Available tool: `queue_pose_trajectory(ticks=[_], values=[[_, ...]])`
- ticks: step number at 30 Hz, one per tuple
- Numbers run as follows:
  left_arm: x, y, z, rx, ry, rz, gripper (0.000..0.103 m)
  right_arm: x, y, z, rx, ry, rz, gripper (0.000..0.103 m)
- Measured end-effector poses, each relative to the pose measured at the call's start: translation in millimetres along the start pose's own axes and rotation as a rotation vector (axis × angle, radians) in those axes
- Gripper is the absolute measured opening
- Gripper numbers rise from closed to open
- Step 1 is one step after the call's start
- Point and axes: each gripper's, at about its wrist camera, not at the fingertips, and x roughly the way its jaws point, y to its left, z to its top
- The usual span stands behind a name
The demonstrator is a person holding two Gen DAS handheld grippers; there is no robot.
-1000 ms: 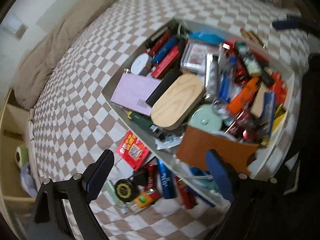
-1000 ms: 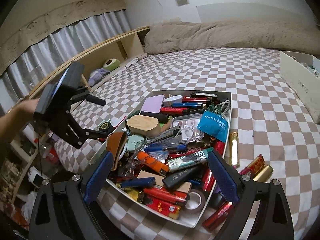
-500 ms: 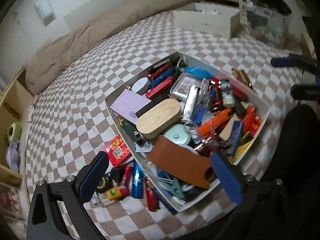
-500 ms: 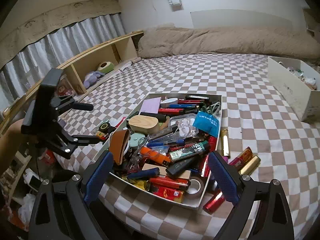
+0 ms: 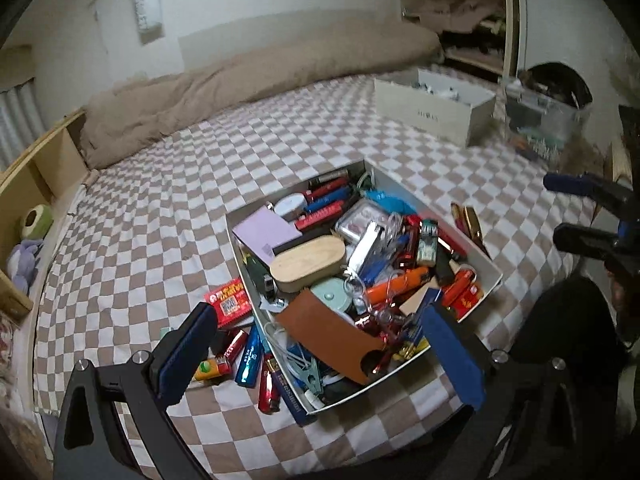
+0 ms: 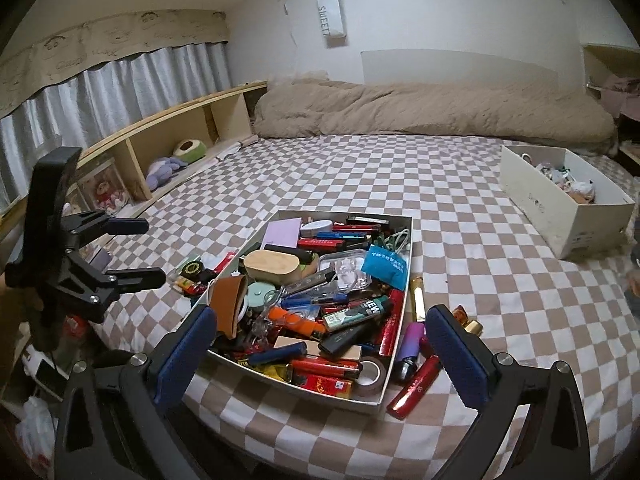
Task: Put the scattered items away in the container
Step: 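Lift both open tools away from the tray, then move both open tools toward the lighters lying beside the tray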
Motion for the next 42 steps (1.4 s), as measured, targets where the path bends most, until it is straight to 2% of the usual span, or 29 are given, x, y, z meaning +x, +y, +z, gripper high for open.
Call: queue_pose_trajectory(ticks=[9, 14, 22, 30, 42], values=[[-27.6, -8.1, -5.9, -0.066, -0.114, -0.016, 0.103, -13.6, 1.6, -3.5, 0.013, -0.019, -0.052, 0.103], [-34.8, -5.5, -10.0, -0.151, -0.156, -0.046, 0.103, -19.3, -0.9, -5.6, 0.021, -0.025, -0.074, 0.103], [-42.0, -10.4, -19.5, -0.165, -0.199, 0.023, 0.103, -26.1, -5.5, -8.8, 0.029, -0.035, -0.106, 0.103], [-47.2, -3.0, -28.2, -0.241, -0.241, 0.069, 0.103, -33.8, -14.1, -9.0, 0.03, -0.052, -0.142, 0.103], [-53.6, 2.3, -28.9, -0.249, -0.264, 0.103, 0.103, -31.3, -21.4, -9.9, 0.044, -0.048, -0.141, 0.103]])
